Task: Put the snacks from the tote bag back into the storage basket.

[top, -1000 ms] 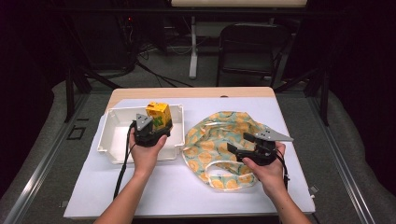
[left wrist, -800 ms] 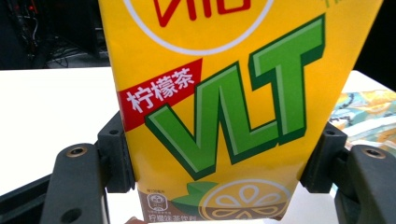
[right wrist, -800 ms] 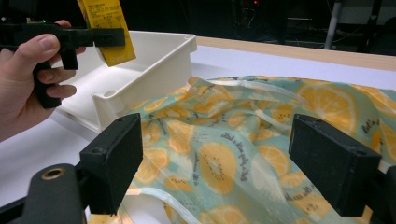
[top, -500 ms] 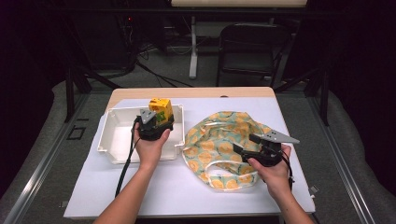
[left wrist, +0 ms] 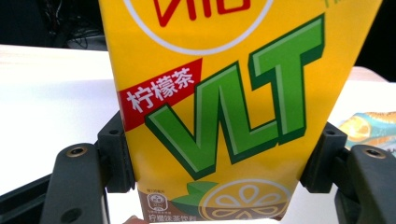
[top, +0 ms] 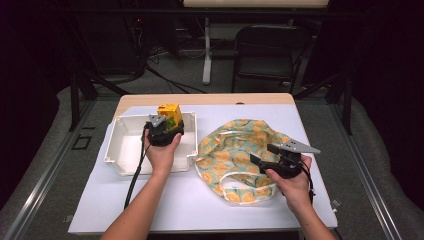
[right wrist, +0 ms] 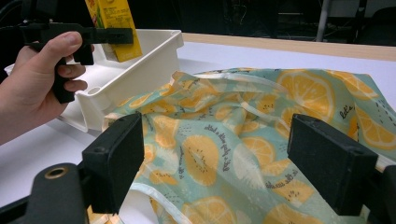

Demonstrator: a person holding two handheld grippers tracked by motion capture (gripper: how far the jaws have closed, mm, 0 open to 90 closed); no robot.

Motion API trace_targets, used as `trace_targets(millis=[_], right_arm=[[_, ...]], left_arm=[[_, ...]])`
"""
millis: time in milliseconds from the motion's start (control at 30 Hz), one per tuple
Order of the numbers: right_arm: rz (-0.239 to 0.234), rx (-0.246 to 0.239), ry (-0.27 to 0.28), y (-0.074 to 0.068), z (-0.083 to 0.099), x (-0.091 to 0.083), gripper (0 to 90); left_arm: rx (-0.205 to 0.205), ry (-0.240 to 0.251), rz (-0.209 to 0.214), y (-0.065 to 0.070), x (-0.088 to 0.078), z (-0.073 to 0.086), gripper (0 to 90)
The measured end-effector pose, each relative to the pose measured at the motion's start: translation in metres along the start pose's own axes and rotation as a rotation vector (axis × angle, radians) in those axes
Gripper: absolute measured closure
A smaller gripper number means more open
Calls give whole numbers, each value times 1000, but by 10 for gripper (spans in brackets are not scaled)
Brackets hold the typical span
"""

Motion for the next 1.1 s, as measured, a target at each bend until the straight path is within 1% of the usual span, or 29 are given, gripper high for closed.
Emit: trace_targets(millis=[133,233,267,367,533,600,800,933,1067,1100], right_arm=[[1,1,2,0,0,0,184],[0,1,-4,0,1,1,184],[2,1,-8,1,2,1,185],[-1,0,-12,2,3,1,186],[-3,3,-14,1,4,2,187],[2,4,-13,1,5,3,187],[2,5,-18,1,6,4,188],[-1,7,-21,1,7,4,188],[0,2,-28,1,8,4,188],[0,2,-28,1,8,5,189]], left_arm=[[0,-5,-3,-1,4,0,301],[-10,-11,-22,-4,8,3,300],[-13,-21,-22,-6,10,5,300],[-15,-25,-33,-9,12,7,300],[-9,-37,-41,-11,14,10,300],[-1,-54,-43,-11,16,14,300],[10,-71,-41,-11,18,18,299],[3,-99,-40,-14,21,23,299],[11,-107,-48,-15,23,26,299],[7,-109,-52,-16,24,27,299]])
Point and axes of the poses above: each handheld gripper's, and its own axes: x roughly forward along the jaws, z roughly out of its underside, y roughly to its right, the point moved 10 cm from there along x, roughly forward along the jaws, and after that the axes turned 7 degrees about y, right-handed, at the moved point
